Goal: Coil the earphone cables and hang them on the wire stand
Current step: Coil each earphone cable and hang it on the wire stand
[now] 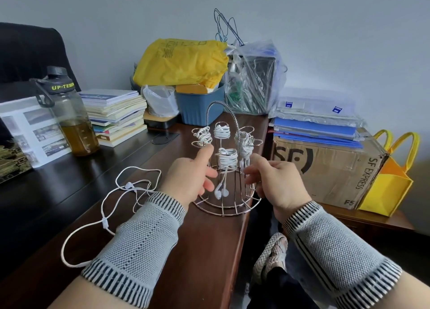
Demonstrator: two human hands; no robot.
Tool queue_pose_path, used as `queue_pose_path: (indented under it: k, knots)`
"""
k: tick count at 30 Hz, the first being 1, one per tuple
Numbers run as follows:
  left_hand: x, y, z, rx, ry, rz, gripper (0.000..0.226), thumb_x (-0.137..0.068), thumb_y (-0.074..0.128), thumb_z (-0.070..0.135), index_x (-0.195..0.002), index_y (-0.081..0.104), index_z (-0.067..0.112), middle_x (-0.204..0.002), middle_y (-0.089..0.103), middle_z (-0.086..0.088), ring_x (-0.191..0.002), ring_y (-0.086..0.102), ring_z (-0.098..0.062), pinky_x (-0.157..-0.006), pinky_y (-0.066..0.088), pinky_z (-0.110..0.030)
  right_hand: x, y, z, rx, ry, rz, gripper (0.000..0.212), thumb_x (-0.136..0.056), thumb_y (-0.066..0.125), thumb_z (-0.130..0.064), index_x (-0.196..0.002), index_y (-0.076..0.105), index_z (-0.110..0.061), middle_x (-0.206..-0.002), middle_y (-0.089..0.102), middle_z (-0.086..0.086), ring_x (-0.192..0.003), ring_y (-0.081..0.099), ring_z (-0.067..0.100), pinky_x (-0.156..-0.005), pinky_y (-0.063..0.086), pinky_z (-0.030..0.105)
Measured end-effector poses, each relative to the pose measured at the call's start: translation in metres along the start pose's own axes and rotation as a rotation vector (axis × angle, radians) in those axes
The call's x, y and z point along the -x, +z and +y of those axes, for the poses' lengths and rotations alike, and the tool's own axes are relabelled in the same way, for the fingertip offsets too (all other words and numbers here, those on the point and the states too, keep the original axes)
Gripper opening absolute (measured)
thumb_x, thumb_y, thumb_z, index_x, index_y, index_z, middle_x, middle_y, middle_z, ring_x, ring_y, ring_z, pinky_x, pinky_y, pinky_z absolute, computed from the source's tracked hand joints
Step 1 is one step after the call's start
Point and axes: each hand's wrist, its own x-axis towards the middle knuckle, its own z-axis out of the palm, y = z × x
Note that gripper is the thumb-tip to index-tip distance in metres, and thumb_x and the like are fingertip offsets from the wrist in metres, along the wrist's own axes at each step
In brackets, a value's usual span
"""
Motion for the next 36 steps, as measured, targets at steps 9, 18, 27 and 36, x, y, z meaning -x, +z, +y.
queue_pose_path:
  k: [9,18,27,36]
  knots:
    - [-0.001,-0.001,0.013,0.049,-0.143,-0.141,0.067,-0.085,0.051,0.068,-0.090,0.073,0.005,-0.050,0.048,0.003,-0.046,0.033,-0.007,-0.045,0.027,-0.020,-0.008,0.012,-0.015,0.031,0.119,-0.038,0.054,-0.078,0.067,-0.053,-0.072,0.068,0.000,-0.065,0.070,0.013,-0.050,0.060,0.019,-0.052,0.048,0.028]
    - [-0.007,-0.005,0.020,0.023,-0.174,-0.176,0.057,-0.087,0.058,0.057,-0.089,0.073,0.002,-0.048,0.052,0.005,-0.042,0.036,-0.004,-0.042,0.029,-0.016,-0.009,0.012,-0.023,0.054,0.170,-0.085,0.054,-0.077,0.071,-0.051,-0.080,0.066,0.003,-0.065,0.069,0.012,-0.057,0.067,0.022,-0.058,0.055,0.031]
    - [-0.017,-0.005,0.024,0.059,-0.201,-0.170,0.047,-0.086,0.066,0.050,-0.085,0.073,0.004,-0.053,0.044,0.005,-0.040,0.031,-0.002,-0.039,0.026,-0.013,-0.010,0.015,-0.030,-0.096,0.215,-0.089,0.034,-0.078,0.076,-0.032,-0.074,0.063,-0.001,-0.074,0.069,0.015,-0.063,0.068,0.024,-0.067,0.060,0.036]
    - [-0.013,-0.002,0.027,0.108,-0.164,-0.112,0.037,-0.088,0.066,0.042,-0.085,0.071,0.005,-0.053,0.045,0.005,-0.038,0.031,-0.003,-0.041,0.026,-0.014,-0.011,0.015,-0.034,-0.164,0.168,-0.110,0.021,-0.080,0.075,-0.019,-0.072,0.062,-0.006,-0.064,0.066,0.009,-0.057,0.065,0.021,-0.071,0.059,0.040]
